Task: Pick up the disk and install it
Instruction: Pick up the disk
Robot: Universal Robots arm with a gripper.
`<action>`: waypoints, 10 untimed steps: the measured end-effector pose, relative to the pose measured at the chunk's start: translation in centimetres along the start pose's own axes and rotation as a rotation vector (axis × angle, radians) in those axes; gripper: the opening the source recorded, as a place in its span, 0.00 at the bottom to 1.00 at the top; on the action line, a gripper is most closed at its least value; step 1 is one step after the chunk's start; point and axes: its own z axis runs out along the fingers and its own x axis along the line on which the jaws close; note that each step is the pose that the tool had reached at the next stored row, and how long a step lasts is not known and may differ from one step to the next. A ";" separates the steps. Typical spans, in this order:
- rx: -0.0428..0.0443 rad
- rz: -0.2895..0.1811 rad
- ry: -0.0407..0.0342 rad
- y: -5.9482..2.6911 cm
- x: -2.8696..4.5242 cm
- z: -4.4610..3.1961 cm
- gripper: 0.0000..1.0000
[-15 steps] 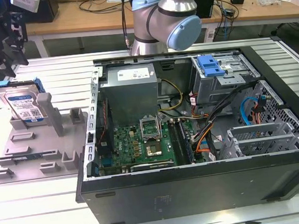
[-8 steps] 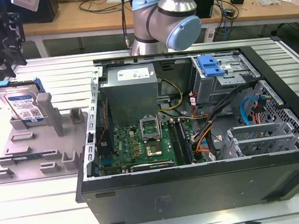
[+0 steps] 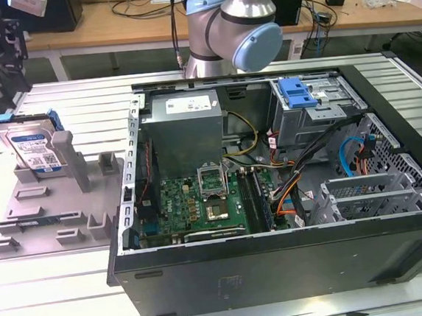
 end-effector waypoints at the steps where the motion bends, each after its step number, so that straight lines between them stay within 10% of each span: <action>1: 0.0000 -0.003 0.0000 0.11 -0.07 0.04 0.50; 10: -0.0011 -0.096 0.0034 0.81 -1.01 0.22 0.50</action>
